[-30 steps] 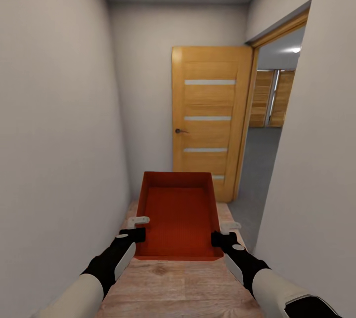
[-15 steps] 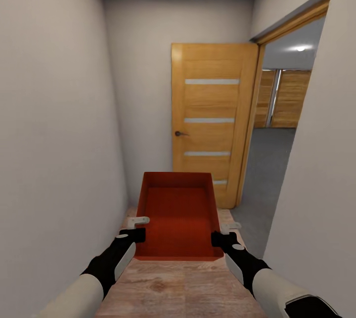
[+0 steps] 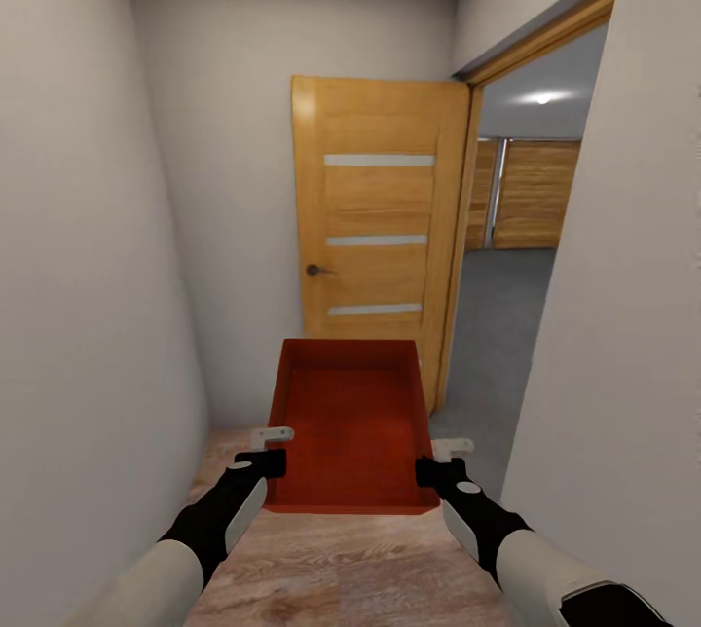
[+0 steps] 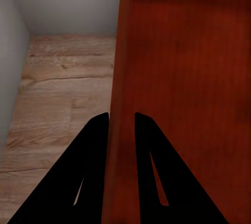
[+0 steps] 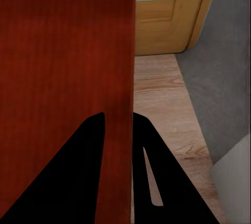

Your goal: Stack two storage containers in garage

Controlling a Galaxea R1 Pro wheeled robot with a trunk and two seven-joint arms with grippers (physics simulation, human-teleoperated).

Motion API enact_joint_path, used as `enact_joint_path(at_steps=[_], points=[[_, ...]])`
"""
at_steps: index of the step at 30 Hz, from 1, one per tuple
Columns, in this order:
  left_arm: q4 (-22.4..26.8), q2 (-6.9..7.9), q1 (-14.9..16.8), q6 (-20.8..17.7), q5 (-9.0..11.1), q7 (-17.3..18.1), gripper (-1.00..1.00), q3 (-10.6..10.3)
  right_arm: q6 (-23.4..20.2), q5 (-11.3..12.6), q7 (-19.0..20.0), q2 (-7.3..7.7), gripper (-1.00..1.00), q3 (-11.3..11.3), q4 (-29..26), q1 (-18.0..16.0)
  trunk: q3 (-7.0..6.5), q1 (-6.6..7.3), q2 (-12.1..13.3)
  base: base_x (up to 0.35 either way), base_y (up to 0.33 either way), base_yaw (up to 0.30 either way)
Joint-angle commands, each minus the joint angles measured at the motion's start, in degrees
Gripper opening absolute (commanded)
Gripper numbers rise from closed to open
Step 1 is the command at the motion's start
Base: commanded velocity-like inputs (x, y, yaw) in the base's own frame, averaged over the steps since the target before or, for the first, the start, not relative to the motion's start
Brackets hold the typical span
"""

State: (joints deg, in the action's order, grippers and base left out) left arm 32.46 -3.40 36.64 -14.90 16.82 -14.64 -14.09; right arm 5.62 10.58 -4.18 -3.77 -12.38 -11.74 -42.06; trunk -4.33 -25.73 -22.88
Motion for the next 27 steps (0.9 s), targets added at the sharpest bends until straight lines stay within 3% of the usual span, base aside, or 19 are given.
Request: enact_joint_path(at_steps=[1,10,27], points=[[0.14,0.13,0.01,-0.19,2.76,-0.63,-1.0,4.69,0.13,0.5,0.14,0.0,-1.0,0.96,-0.18,-0.04,0.02,-0.05,-0.04,0.323,0.0,-0.284],[0.4,0.14,0.01,-0.08,2.78,-0.65,-1.0,4.66,0.15,0.5,0.14,0.06,-1.0,0.96,-0.19,-0.04,0.02,-0.05,-0.04,0.208,0.0,-0.263],[0.78,0.18,0.04,-0.04,2.72,-0.74,-1.0,4.6,0.08,0.49,0.14,0.17,-1.0,1.04,-0.19,-0.04,0.02,-0.05,-0.04,0.005,0.0,-0.016]])
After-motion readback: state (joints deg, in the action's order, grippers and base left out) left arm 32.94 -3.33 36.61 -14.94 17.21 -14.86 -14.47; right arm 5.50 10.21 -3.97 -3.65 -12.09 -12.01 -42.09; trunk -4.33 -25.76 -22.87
